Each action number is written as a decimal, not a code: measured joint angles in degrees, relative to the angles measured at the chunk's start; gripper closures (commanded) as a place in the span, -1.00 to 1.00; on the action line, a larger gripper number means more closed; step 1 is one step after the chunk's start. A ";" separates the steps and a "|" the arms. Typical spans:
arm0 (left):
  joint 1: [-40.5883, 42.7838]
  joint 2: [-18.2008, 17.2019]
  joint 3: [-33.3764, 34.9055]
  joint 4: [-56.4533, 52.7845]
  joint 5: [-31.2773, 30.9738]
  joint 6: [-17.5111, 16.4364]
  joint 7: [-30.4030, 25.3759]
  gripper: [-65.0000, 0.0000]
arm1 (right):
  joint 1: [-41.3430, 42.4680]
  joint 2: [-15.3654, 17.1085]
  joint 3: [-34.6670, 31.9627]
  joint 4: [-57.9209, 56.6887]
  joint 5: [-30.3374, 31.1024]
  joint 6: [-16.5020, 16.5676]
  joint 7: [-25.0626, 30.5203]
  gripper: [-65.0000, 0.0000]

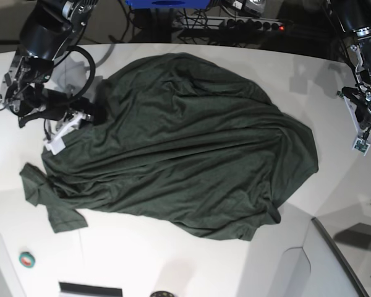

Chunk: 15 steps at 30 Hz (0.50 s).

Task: Layout the t-shirt on the table in an organized manner, then fold the t-shirt properly
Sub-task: 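Release the shirt and lift both grippers away from it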

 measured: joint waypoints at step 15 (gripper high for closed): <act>-0.11 0.02 0.02 0.00 0.00 0.00 0.02 1.00 | 2.93 10.91 0.07 5.62 -0.15 -11.96 0.96 0.98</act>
